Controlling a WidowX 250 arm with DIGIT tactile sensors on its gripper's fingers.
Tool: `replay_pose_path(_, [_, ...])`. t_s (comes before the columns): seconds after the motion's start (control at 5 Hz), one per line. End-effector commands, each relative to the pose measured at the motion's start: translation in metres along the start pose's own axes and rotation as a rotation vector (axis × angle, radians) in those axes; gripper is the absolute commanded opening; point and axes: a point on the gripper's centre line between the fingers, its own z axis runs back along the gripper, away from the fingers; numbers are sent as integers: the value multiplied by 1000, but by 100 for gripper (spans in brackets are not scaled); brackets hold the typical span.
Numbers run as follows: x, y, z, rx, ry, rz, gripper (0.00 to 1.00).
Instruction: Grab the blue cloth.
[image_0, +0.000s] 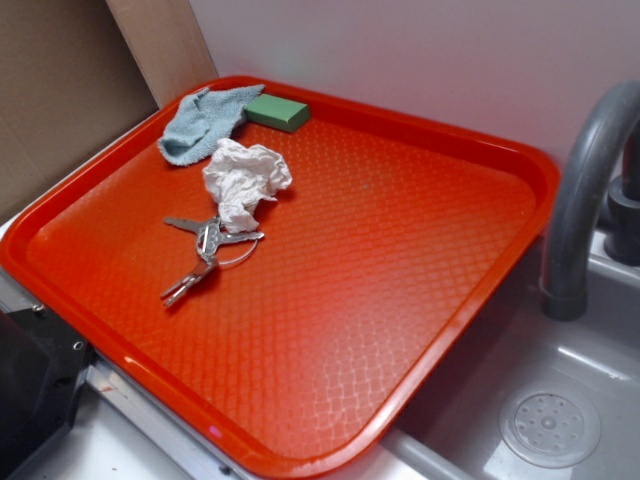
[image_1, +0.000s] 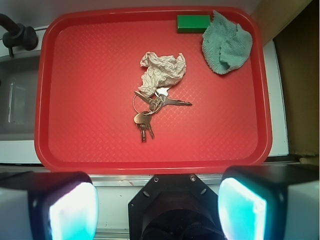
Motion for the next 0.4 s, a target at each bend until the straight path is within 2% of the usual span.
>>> replay_pose_path(0.0, [0, 0, 0, 0, 0, 0, 100])
replay_pose_path(0.2, [33, 31, -32, 101, -45, 240, 100])
